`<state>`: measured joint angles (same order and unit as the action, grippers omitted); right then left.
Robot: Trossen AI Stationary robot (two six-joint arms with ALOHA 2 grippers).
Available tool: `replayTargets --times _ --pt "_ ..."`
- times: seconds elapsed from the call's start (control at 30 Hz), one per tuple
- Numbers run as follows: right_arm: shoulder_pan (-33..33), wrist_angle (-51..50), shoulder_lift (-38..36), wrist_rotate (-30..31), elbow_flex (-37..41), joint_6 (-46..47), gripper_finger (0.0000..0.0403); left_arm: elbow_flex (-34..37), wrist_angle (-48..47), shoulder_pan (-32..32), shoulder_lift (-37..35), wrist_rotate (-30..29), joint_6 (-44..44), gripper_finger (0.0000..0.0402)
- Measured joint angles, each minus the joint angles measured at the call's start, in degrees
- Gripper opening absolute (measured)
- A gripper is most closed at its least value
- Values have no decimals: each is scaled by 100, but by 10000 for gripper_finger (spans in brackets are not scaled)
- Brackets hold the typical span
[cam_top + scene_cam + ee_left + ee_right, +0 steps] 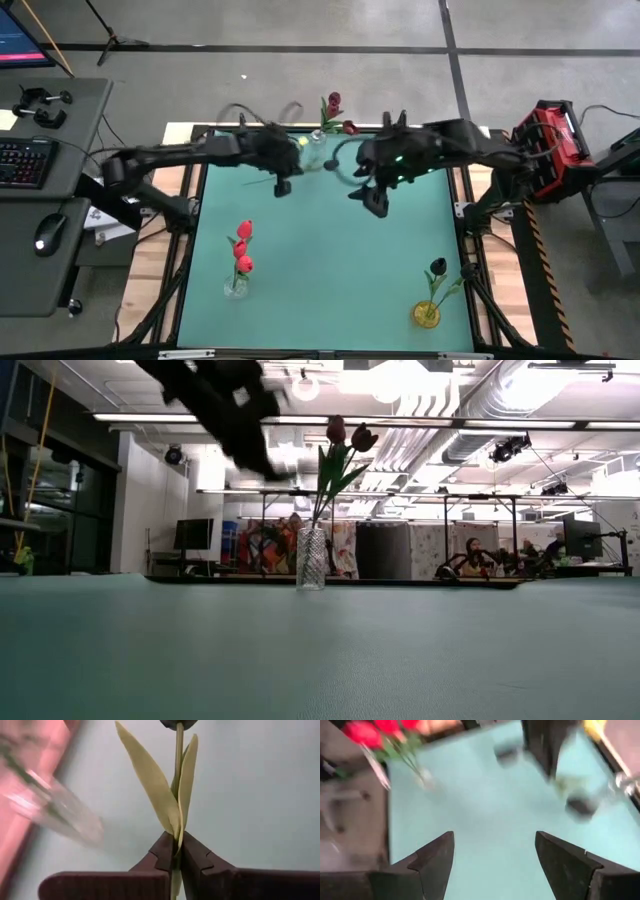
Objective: Sort flowers into vase by color
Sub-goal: Put the black flower into the yellow vase
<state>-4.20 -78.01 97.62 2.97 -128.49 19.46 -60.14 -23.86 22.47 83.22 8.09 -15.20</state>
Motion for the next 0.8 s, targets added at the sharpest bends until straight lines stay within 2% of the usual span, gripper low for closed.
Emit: replayTargets --times 0.2,0.4,0.57,0.67,0.8 --pt "-189 -396 561 142 2 -497 266 40 889 1 -1580 48 655 1" --pt "-96 24 1145 147 9 -1284 266 48 1744 1 -2466 525 1314 1" --pt "320 1595 1222 -143 9 -1671 266 50 1954 1 -3054 694 1650 0" --pt "670 2928 1186 -360 9 -1783 266 50 1955 -3 -3384 696 1734 0" --pt "1044 5114 1168 -1214 7 -1623 266 50 2107 -3 -3523 691 1840 0"
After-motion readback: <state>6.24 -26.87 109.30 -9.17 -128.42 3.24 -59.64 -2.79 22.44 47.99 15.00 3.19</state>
